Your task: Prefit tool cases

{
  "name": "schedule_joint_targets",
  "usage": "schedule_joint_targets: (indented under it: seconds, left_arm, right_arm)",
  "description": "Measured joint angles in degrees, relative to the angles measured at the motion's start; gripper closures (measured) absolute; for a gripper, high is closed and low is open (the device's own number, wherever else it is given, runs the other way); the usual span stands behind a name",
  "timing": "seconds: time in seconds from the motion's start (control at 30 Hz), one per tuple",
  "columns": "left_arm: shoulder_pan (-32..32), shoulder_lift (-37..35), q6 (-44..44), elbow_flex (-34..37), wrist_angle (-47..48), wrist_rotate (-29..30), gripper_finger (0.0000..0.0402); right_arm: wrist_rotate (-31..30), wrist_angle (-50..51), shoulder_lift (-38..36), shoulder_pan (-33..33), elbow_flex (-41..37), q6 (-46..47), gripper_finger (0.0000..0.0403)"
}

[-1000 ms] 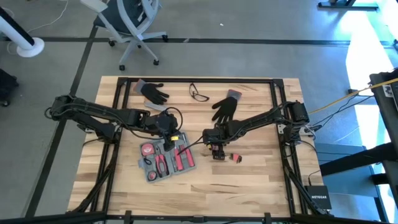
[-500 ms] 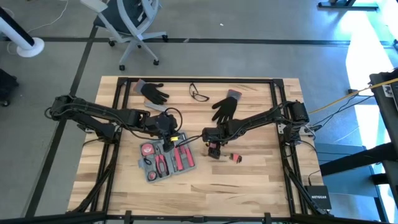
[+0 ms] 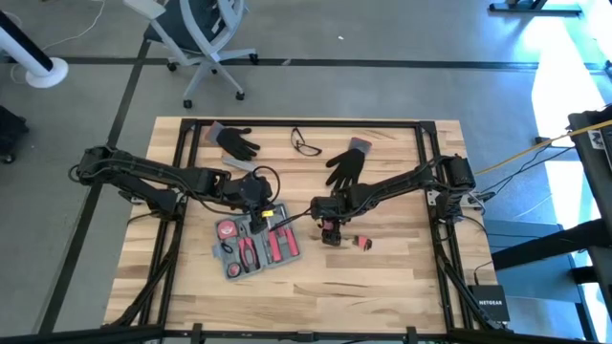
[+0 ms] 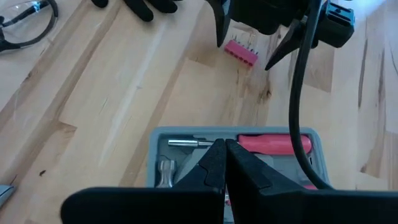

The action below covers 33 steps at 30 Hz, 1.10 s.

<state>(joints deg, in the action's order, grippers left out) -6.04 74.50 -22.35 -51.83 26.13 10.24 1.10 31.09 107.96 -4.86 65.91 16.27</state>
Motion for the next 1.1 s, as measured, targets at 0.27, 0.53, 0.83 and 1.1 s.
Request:
schedule_joint_targets:
  seconds: [0.27, 0.53, 0.83, 1.1]
  left_arm:
    - [0.0, 0.0, -0.2, 0.0, 0.3, 0.0, 0.0401]
    - [0.1, 0.0, -0.2, 0.0, 0.3, 0.0, 0.0401]
    - [0.1, 0.0, 0.0, 0.0, 0.3, 0.0, 0.0401]
    - [0.1, 0.0, 0.2, 0.0, 0.3, 0.0, 0.0401]
  right_arm:
    - [-0.5, 0.0, 2.3, 0.0, 0.3, -0.1, 0.0052]
    - [-0.4, 1.7, 2.6, 0.0, 0.3, -0.3, 0.0052]
    - [1.1, 5.9, 3.0, 0.0, 3.4, -0.7, 0.0052]
    - [1.4, 6.9, 3.1, 0.0, 4.0, -1.1, 0.0052]
